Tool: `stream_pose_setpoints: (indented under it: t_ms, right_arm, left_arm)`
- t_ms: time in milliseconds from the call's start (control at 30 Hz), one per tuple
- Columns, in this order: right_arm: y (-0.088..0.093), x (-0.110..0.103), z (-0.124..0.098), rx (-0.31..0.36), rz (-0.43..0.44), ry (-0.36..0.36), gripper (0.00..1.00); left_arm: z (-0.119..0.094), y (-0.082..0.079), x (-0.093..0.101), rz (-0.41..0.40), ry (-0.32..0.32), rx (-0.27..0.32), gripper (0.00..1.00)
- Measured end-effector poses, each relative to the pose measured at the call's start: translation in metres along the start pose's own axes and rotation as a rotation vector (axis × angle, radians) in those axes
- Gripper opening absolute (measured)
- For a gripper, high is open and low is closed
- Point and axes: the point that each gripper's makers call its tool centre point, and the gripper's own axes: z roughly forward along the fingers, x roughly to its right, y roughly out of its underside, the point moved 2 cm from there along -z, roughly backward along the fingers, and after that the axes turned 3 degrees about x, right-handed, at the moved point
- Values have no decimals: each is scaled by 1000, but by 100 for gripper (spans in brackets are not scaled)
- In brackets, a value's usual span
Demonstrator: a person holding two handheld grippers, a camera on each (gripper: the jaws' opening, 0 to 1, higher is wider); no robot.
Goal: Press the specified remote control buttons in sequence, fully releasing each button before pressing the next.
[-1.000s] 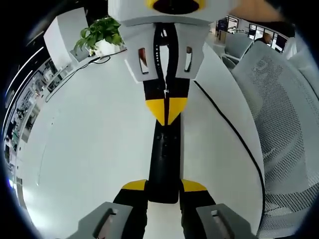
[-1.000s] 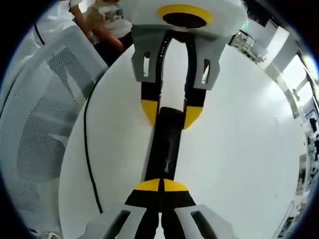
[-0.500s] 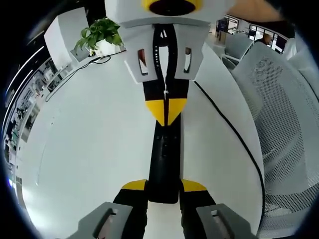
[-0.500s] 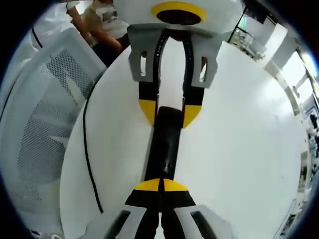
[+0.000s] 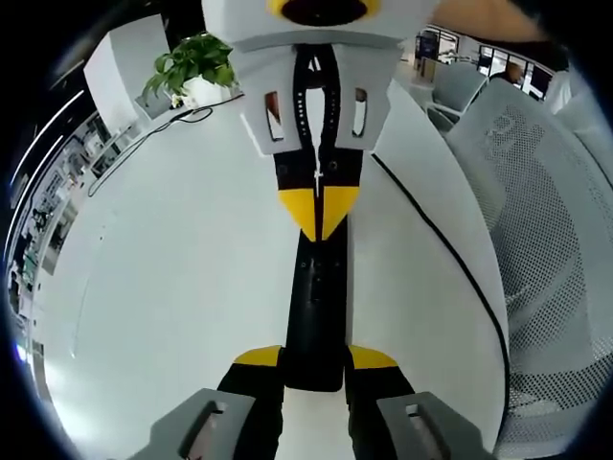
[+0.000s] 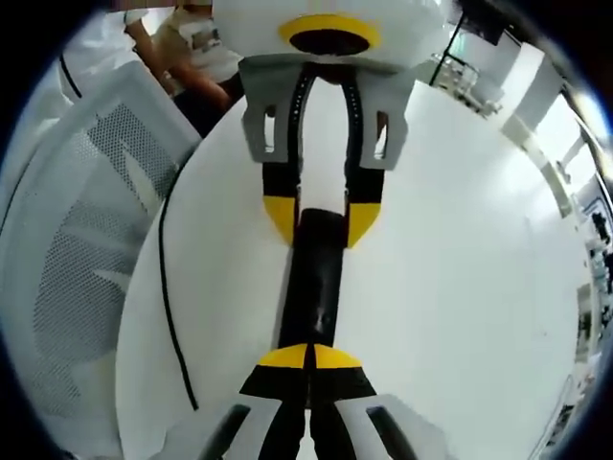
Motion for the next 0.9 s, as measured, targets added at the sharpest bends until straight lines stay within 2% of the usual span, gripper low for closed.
stream_pose_setpoints:
  t_ms: [200, 700, 900]
  right_arm:
    - [-3, -1, -2, -1, -25, 12, 0]
    - [-27, 14, -40, 28, -54, 89, 0]
    - [-30, 14, -42, 29, -70, 95, 0]
  left_arm:
    - [-1, 0, 0, 5, -3, -4, 24]
    - [-1, 0, 1, 8, -5, -14, 24]
    - [-1, 1, 1, 10, -7, -16, 24]
